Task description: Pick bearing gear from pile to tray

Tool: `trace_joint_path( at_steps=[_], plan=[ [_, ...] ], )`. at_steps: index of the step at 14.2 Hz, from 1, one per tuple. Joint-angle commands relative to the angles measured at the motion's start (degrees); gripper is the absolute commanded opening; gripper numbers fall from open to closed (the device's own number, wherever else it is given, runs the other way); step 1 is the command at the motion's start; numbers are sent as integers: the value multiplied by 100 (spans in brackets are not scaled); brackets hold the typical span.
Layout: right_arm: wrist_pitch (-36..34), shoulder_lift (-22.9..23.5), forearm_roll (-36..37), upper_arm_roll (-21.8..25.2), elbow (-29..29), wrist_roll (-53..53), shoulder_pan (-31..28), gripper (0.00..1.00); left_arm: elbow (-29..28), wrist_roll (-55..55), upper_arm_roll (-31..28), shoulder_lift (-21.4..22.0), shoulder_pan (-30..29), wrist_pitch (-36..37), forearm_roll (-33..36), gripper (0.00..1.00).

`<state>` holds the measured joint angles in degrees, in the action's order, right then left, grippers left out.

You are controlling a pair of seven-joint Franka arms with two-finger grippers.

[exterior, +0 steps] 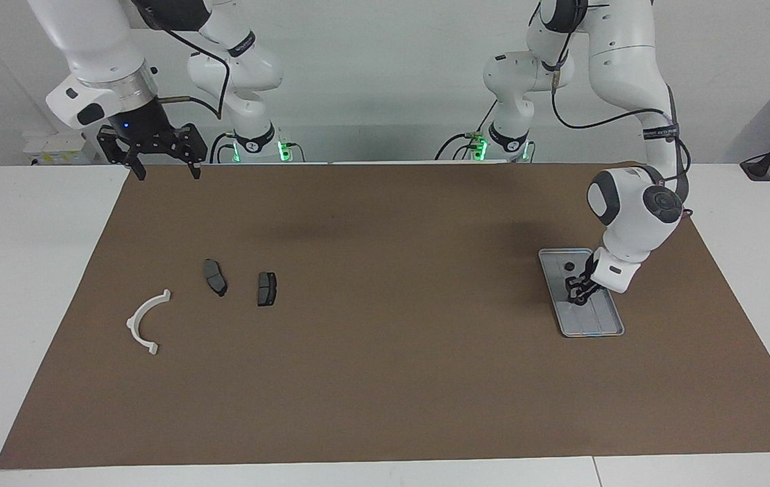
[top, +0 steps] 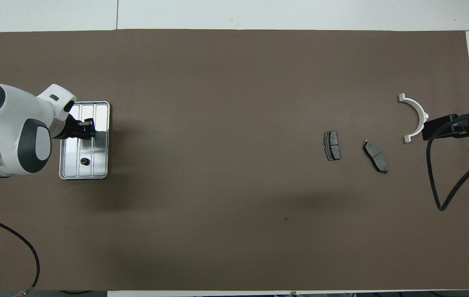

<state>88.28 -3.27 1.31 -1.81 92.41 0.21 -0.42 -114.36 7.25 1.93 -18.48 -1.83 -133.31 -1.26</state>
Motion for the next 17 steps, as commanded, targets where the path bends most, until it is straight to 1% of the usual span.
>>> trace_joint_path(
  at_steps=[1,3,7,8,11,13,14,15,17],
  plan=[
    [85,-86,-43,-3,128,-74,-29,100,-70,-74,9,108,15,92,-94,100],
    [85,-86,-43,-3,128,-74,-29,100,264,-92,9,326,-11,803,-85,100],
    [85,-86,-43,-3,128,-82,-37,100,423,-101,0,1248,-72,1911,-94,100],
    [85,-86,-43,-3,128,-82,-37,100,519,-92,0,1425,-72,2288,-85,100],
    [76,-86,-43,-3,128,-82,-37,100,1055,-92,0,1698,-72,3405,-85,100],
    [85,-86,-60,-3,128,-82,-64,100,1039,-109,-18,2066,-28,3662,-85,100],
    [85,-86,-69,-3,128,-82,-55,100,1013,-118,-35,2172,-81,3724,-85,100],
    [85,-86,-69,-3,128,-82,-55,100,1012,-110,-44,2243,-55,3811,-85,100],
    [85,-78,-78,-3,119,-82,-55,100,960,-92,-9,2253,7,3716,-76,100]
  ],
)
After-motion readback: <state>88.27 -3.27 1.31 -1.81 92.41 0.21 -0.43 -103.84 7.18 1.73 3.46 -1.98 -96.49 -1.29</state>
